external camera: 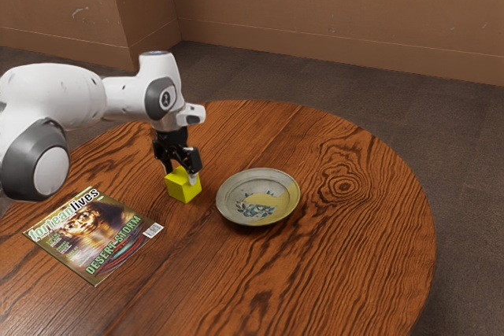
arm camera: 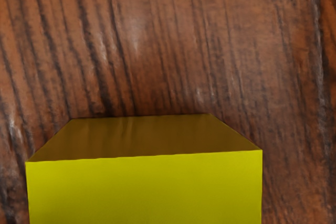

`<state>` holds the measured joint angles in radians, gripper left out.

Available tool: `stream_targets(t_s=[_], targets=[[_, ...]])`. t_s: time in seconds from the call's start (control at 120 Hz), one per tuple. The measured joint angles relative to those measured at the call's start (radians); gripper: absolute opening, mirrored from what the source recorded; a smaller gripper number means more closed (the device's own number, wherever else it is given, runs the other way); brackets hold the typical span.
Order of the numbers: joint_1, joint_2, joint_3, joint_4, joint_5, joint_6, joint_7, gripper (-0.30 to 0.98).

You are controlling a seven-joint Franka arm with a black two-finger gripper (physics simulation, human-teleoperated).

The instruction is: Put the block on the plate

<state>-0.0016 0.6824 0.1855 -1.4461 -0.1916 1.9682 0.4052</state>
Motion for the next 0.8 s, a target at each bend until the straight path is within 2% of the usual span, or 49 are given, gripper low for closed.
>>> stream_targets(t_s=[0.367, 0.8], targets=[[0.006, 0.041, 0.000, 0.005, -0.045, 0.025, -0.031, 0.68], [0.006, 0.055, 0.002, 0.005, -0.049, 0.035, -0.049, 0.43]])
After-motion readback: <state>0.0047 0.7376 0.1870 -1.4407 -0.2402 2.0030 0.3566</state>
